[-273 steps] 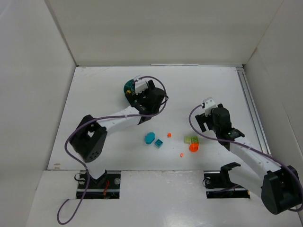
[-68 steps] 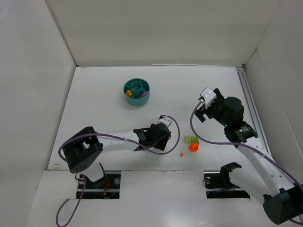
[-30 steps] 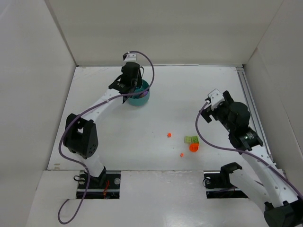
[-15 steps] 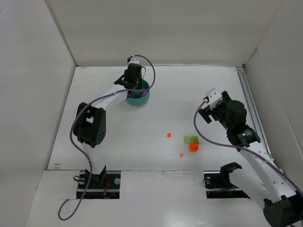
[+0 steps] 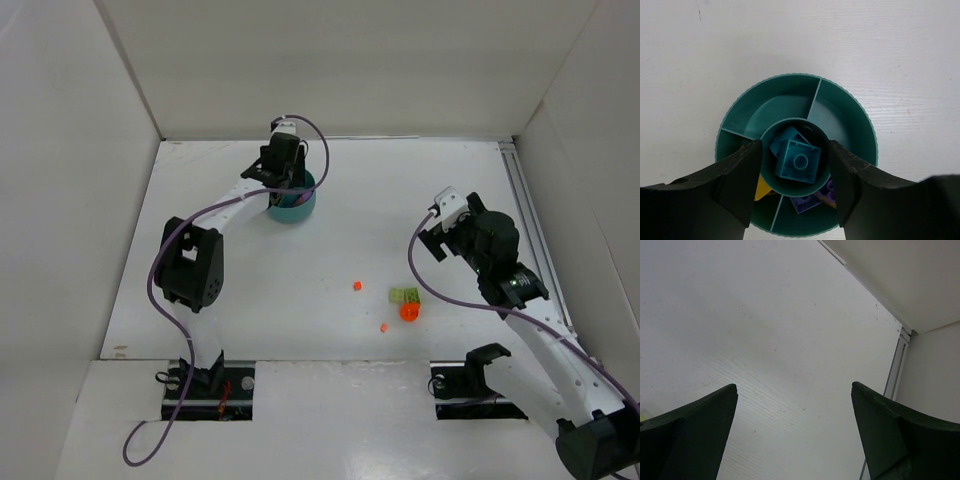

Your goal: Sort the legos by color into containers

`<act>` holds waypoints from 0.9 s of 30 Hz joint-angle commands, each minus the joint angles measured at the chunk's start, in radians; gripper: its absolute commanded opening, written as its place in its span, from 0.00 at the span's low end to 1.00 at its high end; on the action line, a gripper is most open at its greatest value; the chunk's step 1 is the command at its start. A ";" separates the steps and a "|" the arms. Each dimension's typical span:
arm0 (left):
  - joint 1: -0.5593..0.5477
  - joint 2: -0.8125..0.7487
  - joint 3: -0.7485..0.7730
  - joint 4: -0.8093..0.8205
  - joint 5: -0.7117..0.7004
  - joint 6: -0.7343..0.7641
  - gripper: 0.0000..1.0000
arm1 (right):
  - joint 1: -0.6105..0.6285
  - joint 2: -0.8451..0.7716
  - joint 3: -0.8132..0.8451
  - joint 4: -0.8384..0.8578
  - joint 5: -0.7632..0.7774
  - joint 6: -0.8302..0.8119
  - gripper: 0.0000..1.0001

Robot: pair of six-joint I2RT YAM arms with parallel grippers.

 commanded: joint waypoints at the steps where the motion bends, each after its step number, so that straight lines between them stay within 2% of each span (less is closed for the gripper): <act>1: 0.009 -0.053 0.014 0.006 -0.001 0.008 0.52 | -0.006 -0.006 0.028 0.010 -0.014 0.017 1.00; 6: 0.009 -0.131 -0.028 0.006 0.038 0.008 0.62 | -0.006 -0.006 0.028 -0.011 -0.055 0.052 1.00; 7: 0.009 -0.166 -0.051 0.006 0.048 0.008 0.72 | -0.006 -0.006 0.028 -0.020 -0.080 0.063 1.00; 10: 0.009 -0.230 -0.100 0.026 0.111 -0.010 0.88 | -0.006 -0.006 -0.006 -0.020 -0.142 0.084 1.00; 12: -0.003 -0.307 -0.166 0.039 0.121 -0.038 0.99 | 0.038 0.003 -0.019 -0.020 -0.155 0.084 0.99; 17: -0.044 -0.476 -0.331 0.050 0.139 -0.151 1.00 | 0.188 0.086 -0.042 -0.011 -0.135 0.094 0.97; 18: -0.044 -0.541 -0.412 0.064 0.139 -0.176 1.00 | 0.234 0.112 -0.042 -0.011 -0.135 0.094 0.96; 25: -0.044 -0.812 -0.761 0.098 0.168 -0.374 1.00 | 0.426 0.371 -0.012 0.090 -0.135 0.104 0.90; 27: -0.044 -0.853 -0.813 0.109 0.199 -0.398 1.00 | 0.448 0.442 0.002 0.118 -0.124 0.104 0.89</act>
